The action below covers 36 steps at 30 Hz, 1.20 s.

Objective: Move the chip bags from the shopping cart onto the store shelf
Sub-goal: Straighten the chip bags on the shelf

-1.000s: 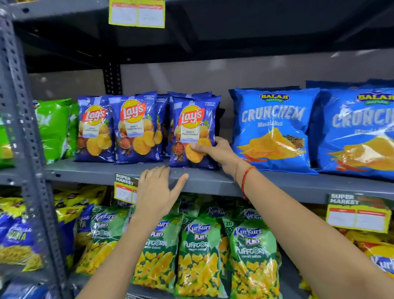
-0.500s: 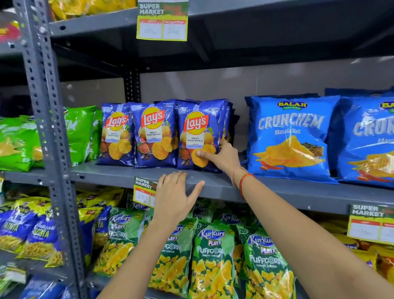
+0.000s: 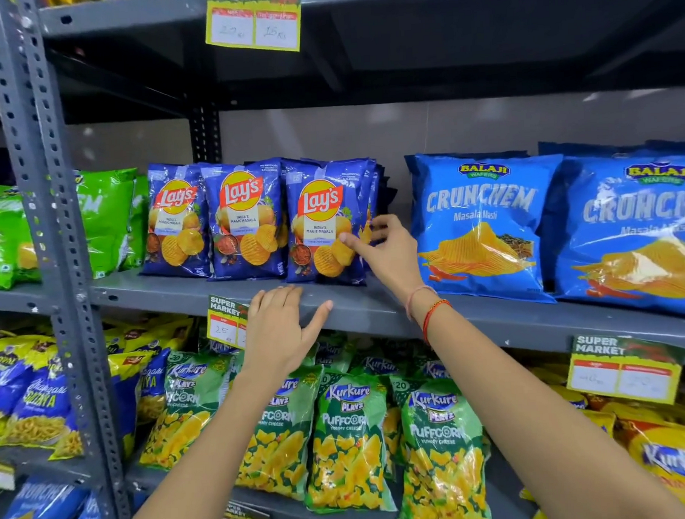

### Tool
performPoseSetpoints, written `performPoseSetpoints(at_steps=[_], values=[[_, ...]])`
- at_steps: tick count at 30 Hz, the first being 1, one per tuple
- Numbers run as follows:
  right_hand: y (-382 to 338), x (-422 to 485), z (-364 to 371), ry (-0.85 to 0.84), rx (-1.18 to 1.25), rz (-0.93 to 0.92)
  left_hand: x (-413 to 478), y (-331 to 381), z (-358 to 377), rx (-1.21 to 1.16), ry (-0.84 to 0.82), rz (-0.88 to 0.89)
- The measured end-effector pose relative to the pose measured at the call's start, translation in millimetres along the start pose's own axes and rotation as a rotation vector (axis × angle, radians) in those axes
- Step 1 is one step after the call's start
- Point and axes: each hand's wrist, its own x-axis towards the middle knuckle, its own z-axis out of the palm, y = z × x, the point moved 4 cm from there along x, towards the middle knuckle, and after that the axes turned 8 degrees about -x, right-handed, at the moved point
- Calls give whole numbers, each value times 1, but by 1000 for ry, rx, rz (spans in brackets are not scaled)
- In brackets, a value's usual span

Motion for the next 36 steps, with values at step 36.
performPoseSetpoints(at_steps=[36], values=[[111,35,-156,14,180,338,118,145,101,-1207,-431,-315]])
